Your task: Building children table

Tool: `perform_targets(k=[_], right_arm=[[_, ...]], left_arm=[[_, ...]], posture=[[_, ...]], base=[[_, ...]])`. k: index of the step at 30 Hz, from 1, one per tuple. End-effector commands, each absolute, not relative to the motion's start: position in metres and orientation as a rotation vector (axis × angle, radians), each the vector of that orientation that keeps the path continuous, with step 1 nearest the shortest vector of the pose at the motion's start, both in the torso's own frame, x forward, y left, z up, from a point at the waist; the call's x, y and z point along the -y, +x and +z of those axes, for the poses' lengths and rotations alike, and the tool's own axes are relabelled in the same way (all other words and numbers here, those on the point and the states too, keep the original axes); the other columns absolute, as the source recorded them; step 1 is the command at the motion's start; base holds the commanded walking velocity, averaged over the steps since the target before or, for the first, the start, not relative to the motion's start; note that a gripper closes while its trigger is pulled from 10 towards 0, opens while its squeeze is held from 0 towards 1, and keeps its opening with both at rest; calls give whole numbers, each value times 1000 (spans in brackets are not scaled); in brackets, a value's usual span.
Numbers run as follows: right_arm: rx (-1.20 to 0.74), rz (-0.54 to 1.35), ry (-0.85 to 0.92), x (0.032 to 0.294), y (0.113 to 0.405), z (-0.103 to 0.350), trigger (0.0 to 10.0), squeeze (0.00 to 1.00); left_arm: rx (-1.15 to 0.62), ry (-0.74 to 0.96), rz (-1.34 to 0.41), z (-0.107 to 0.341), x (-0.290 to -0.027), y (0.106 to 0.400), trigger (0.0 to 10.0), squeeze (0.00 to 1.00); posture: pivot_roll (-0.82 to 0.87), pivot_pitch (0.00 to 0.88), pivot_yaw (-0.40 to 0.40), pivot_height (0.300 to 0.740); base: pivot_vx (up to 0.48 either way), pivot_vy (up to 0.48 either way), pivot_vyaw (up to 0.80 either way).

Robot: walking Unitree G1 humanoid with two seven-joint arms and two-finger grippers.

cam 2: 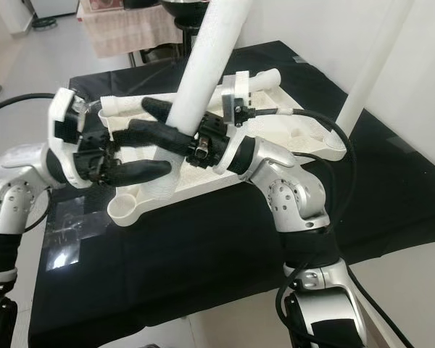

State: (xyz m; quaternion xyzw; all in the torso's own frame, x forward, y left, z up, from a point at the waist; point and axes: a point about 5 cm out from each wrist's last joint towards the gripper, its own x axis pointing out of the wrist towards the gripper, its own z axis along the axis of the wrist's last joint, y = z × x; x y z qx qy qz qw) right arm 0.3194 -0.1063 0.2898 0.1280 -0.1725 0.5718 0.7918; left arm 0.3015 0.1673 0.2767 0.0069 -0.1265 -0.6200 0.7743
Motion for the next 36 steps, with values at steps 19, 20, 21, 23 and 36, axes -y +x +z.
perform_targets(k=[19, 20, 21, 23, 36], right_arm=[[393, 589, 355, 156, 373, 292, 7804, 0], [387, 571, 352, 157, 374, 290, 10000, 0], [387, 571, 352, 157, 374, 290, 10000, 0], [380, 536, 353, 159, 377, 288, 10000, 0], [370, 477, 286, 158, 378, 276, 10000, 0]], left_arm=[[191, -10, -734, 246, -237, 327, 10000, 1000], [189, -15, -647, 246, -242, 333, 10000, 1000], [189, -15, -647, 246, -242, 333, 10000, 1000], [195, -49, -535, 246, -248, 339, 10000, 0], [185, -86, -40, 226, -277, 351, 10000, 0]], posture=[[1, 88, 30, 740], [2, 93, 27, 740], [2, 93, 27, 740], [3, 94, 26, 740], [2, 102, 27, 740]], base=[[0, 0, 0], [0, 0, 0], [0, 0, 0], [0, 0, 0], [0, 0, 0]])
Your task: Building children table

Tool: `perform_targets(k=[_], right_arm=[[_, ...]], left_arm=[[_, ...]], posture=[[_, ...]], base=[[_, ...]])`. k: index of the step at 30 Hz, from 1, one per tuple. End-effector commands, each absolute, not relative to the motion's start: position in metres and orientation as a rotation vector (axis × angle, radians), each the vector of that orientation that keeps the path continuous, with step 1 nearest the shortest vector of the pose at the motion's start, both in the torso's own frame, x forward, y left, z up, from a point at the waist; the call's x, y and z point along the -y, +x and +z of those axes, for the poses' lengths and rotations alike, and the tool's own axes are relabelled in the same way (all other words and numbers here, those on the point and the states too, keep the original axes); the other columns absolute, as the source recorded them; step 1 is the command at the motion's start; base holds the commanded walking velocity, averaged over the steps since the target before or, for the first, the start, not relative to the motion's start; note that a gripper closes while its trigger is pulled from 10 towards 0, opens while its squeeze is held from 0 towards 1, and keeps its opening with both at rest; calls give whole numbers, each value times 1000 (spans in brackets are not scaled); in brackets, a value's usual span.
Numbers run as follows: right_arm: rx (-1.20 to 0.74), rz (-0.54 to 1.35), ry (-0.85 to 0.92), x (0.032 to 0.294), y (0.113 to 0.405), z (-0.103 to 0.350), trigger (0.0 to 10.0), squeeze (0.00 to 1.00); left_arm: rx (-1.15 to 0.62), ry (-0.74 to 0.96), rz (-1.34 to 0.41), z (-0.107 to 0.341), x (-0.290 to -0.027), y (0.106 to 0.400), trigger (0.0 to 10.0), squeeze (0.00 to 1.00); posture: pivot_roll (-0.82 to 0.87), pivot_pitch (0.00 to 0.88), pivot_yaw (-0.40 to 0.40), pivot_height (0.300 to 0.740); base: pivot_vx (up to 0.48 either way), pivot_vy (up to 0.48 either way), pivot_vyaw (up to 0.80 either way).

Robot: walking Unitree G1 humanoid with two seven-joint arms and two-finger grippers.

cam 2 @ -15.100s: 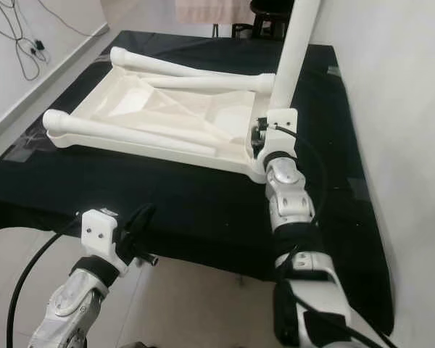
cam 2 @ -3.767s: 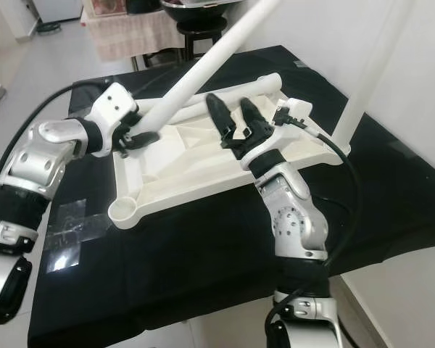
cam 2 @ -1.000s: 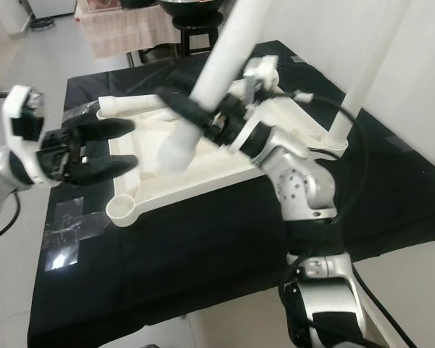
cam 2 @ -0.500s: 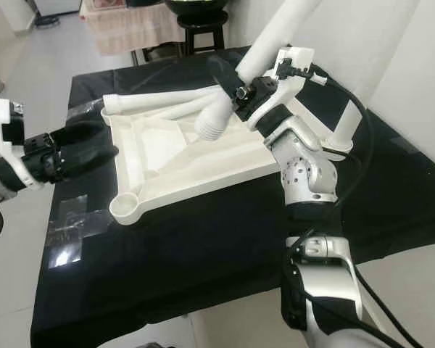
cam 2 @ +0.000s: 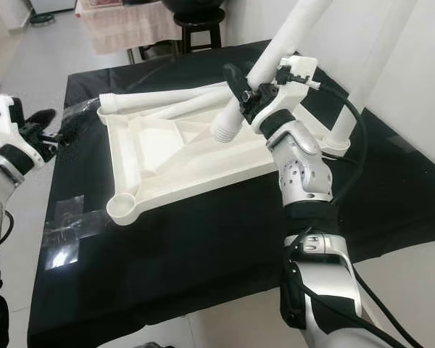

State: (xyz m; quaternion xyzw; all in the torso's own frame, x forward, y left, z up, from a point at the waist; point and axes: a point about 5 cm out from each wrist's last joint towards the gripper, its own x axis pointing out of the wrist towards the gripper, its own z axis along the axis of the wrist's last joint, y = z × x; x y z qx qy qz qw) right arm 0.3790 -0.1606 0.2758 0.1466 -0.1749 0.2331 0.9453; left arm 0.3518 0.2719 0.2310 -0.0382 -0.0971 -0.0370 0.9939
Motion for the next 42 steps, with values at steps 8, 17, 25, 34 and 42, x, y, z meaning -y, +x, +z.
perform_targets(k=[8, 17, 25, 34, 42], right_arm=[[366, 456, 277, 158, 378, 271, 10000, 0], [371, 538, 266, 143, 375, 269, 10000, 0], [380, 531, 264, 143, 375, 269, 10000, 0], [372, 469, 243, 142, 378, 265, 10000, 0], [356, 446, 202, 145, 380, 261, 10000, 0]], left_arm=[[189, -82, 73, 215, -275, 347, 10000, 0], [205, -64, -121, 197, -203, 337, 10000, 0], [181, -136, -229, 182, -163, 326, 10000, 0], [158, -85, -254, 171, -153, 319, 10000, 0], [123, -65, -318, 163, -146, 314, 10000, 0]], posture=[[17, 100, 18, 740], [24, 97, 14, 740], [24, 97, 20, 740], [34, 96, 24, 740], [55, 110, 27, 740]], base=[[0, 0, 200], [0, 0, 800], [0, 0, 800], [0, 0, 267], [0, 0, 0]])
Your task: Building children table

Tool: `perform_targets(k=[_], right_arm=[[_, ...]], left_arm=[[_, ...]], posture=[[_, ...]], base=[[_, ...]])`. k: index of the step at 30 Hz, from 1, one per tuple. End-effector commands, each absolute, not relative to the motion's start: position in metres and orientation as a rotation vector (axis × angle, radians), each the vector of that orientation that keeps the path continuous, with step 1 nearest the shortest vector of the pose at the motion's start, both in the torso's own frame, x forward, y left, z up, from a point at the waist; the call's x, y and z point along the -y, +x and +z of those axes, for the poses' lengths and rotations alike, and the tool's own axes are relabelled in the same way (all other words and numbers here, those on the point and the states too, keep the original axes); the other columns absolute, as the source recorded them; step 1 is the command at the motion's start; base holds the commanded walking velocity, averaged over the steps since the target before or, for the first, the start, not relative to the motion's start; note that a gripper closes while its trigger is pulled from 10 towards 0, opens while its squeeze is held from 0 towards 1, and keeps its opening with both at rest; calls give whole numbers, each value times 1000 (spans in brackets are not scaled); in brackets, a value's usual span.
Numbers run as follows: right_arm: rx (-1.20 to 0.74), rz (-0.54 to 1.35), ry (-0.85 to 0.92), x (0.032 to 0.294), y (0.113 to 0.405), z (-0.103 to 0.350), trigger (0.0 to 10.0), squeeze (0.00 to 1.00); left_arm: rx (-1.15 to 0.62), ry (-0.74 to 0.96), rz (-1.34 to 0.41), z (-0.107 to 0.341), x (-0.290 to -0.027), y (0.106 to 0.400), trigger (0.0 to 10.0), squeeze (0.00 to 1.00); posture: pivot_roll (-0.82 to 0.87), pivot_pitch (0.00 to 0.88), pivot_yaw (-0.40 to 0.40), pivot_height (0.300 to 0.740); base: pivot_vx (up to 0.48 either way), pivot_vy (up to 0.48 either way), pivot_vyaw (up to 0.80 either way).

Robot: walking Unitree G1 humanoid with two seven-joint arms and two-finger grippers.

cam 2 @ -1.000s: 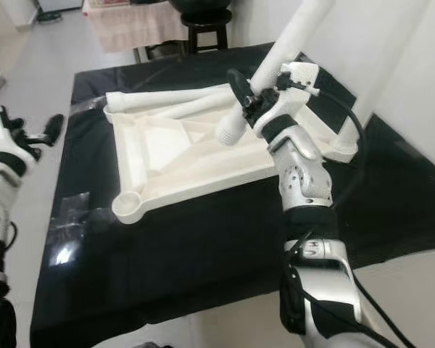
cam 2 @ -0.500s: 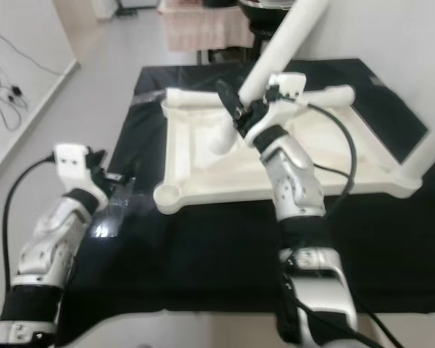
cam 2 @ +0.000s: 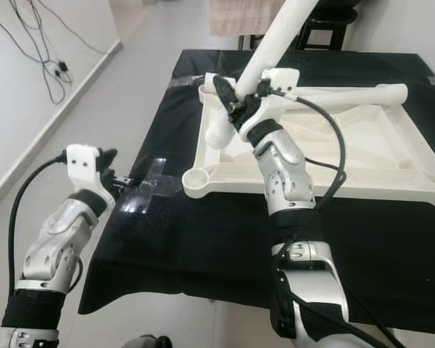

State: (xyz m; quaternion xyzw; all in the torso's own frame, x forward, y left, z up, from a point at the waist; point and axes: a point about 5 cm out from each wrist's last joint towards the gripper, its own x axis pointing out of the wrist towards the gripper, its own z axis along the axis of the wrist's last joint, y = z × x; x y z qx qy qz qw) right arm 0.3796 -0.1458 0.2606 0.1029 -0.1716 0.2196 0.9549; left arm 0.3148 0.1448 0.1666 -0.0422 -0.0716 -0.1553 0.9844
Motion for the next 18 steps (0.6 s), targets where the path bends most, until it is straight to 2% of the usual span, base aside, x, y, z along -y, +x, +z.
perform_targets(k=[1, 3, 5, 7, 9, 10, 11, 12, 15, 18], right_arm=[[351, 474, 161, 146, 380, 260, 10000, 0], [351, 474, 161, 146, 380, 260, 10000, 0], [339, 576, 121, 146, 380, 260, 10000, 0], [339, 576, 121, 146, 380, 260, 10000, 0], [325, 810, 58, 138, 371, 263, 10000, 0], [325, 810, 58, 138, 371, 263, 10000, 0], [307, 946, 20, 131, 363, 263, 10000, 0], [285, 1061, -16, 124, 355, 260, 10000, 0], [269, 1127, -36, 119, 350, 259, 10000, 0], [242, 1293, -58, 100, 339, 254, 10000, 0]], left_arm=[[102, -45, -410, 159, -137, 305, 10000, 0], [102, -45, -410, 159, -137, 305, 10000, 0], [83, -4, -540, 154, -125, 290, 10000, 0], [83, -4, -540, 154, -125, 290, 10000, 0], [51, 38, -670, 150, -115, 272, 10000, 0], [51, 38, -670, 150, -115, 272, 10000, 0], [33, 71, -705, 147, -114, 265, 10000, 0], [17, 94, -702, 144, -116, 259, 10000, 0], [9, 108, -694, 142, -118, 255, 10000, 0], [16, 87, -565, 142, -125, 244, 10000, 0]], posture=[[60, 123, 28, 740], [60, 123, 28, 740], [68, 168, 34, 740], [68, 168, 34, 740], [78, 227, 38, 740], [78, 227, 38, 740], [81, 247, 39, 740], [90, 274, 39, 740], [93, 280, 38, 740], [123, 327, 35, 740]], base=[[0, 0, 0], [0, 0, 0], [0, 0, 0], [0, 0, 0], [0, 0, 0], [0, 0, 0], [0, 0, 0], [0, 0, 0], [0, 0, 0], [0, 0, 0]])
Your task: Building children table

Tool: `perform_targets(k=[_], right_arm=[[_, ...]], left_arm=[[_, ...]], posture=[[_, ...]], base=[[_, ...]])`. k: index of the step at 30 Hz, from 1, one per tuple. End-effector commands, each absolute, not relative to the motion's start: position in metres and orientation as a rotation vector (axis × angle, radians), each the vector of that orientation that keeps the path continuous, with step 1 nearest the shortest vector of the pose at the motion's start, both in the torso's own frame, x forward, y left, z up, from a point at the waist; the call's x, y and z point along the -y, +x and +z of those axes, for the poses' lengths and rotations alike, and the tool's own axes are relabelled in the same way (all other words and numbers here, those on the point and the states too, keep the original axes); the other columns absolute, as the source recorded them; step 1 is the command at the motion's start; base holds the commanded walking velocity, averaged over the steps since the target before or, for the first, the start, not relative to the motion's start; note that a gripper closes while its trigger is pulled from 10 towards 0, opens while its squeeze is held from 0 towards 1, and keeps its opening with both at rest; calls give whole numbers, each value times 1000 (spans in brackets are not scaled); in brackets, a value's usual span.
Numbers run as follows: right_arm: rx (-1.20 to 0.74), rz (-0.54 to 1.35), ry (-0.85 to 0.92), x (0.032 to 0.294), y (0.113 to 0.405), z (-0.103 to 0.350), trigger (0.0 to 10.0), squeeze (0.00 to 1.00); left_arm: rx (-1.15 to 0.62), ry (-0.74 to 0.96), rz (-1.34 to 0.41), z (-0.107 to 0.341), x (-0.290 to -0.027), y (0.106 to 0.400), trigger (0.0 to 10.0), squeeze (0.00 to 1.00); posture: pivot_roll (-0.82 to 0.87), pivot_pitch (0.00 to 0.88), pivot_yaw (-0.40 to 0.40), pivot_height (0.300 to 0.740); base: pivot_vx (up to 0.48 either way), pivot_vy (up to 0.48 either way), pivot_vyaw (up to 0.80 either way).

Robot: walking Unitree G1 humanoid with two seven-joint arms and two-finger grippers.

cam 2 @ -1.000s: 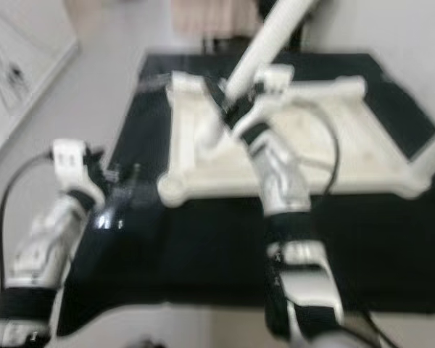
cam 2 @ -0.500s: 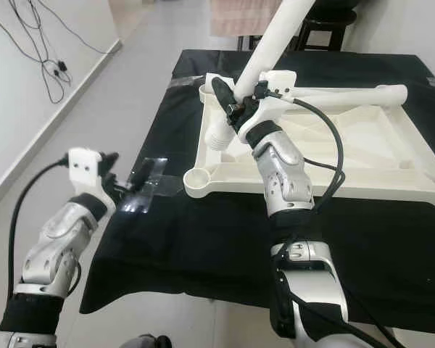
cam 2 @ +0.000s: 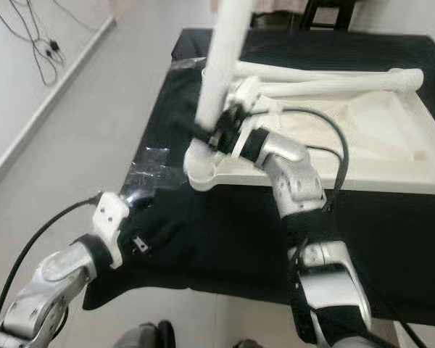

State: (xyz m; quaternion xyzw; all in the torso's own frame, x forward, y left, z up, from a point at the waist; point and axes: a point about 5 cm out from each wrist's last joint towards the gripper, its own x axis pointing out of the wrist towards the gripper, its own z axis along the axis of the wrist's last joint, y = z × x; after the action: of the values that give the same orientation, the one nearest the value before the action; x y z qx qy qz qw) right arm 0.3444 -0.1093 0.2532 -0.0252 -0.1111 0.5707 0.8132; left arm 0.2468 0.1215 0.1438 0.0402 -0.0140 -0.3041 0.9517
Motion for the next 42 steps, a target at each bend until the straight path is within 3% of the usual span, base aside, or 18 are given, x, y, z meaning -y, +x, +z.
perform_targets(k=[1, 5, 9, 20, 31, 42], right_arm=[[242, 1293, -58, 100, 339, 254, 10000, 0], [239, 1384, -48, 84, 340, 255, 10000, 0], [251, 1406, -47, 82, 347, 263, 10000, 0], [434, 1504, 80, 101, 350, 324, 10000, 0], [346, 1429, -126, 103, 365, 306, 10000, 0], [328, 1452, -162, 108, 366, 307, 10000, 0]], left_arm=[[16, 87, -565, 142, -125, 244, 10000, 0], [31, 85, -425, 144, -133, 232, 10000, 0], [34, 108, -399, 146, -134, 222, 10000, 0], [17, 147, -376, 146, -132, 201, 10000, 0], [4, 148, -379, 148, -132, 192, 10000, 0], [5, 159, -384, 150, -133, 191, 10000, 0]], posture=[[123, 327, 35, 740], [142, 345, 20, 740], [159, 357, 6, 740], [183, 369, 2, 740], [208, 393, 20, 740], [215, 402, 22, 740]], base=[[0, 0, 0], [0, 0, 0], [0, 0, 0], [0, 0, 0], [0, 0, 0], [0, 0, 0]])
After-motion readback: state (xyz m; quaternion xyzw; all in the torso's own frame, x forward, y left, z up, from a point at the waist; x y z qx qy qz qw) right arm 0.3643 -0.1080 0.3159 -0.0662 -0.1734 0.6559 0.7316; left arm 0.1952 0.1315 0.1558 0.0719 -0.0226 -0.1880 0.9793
